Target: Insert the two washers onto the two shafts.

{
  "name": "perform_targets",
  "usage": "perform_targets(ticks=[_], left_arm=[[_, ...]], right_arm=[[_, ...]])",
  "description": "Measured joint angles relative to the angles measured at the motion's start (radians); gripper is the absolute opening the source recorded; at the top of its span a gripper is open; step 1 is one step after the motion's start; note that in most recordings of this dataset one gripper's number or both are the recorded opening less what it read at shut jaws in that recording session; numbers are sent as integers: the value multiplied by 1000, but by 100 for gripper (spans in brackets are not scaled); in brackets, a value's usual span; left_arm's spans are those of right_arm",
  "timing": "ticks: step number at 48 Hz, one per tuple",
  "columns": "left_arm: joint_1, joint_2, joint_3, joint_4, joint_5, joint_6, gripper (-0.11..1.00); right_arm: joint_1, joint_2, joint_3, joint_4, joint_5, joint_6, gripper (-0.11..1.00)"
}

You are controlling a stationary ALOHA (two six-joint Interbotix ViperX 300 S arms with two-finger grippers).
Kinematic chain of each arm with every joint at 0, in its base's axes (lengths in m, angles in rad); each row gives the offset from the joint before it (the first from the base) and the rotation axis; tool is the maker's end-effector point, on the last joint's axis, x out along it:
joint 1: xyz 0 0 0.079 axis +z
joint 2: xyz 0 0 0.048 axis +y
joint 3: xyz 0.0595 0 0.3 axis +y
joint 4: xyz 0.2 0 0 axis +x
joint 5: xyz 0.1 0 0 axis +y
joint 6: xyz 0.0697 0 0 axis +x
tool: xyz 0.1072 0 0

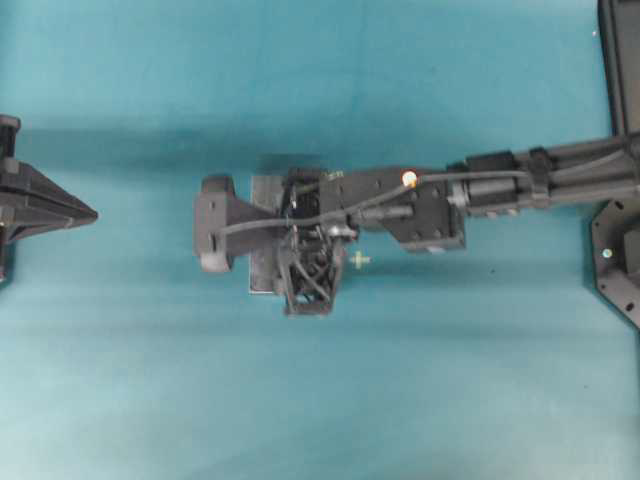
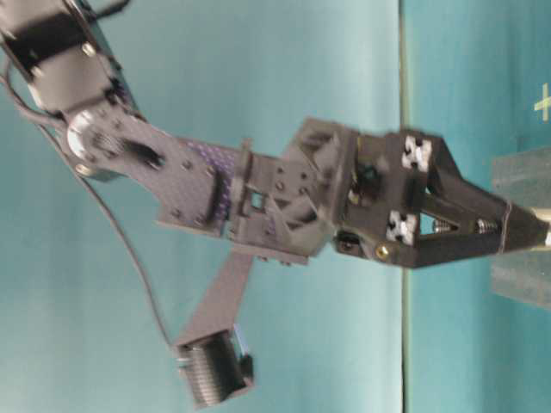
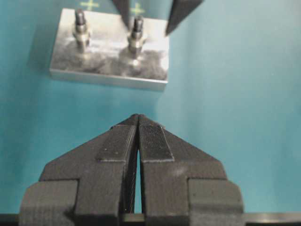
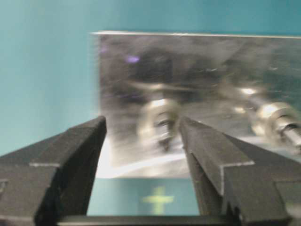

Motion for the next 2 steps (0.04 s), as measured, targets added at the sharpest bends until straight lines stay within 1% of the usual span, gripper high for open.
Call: perform_targets(ticks=[2], left_arm=[[0, 0, 2, 0, 0, 0, 0]], right_arm=[[-12, 8, 0, -8, -2, 0, 66]])
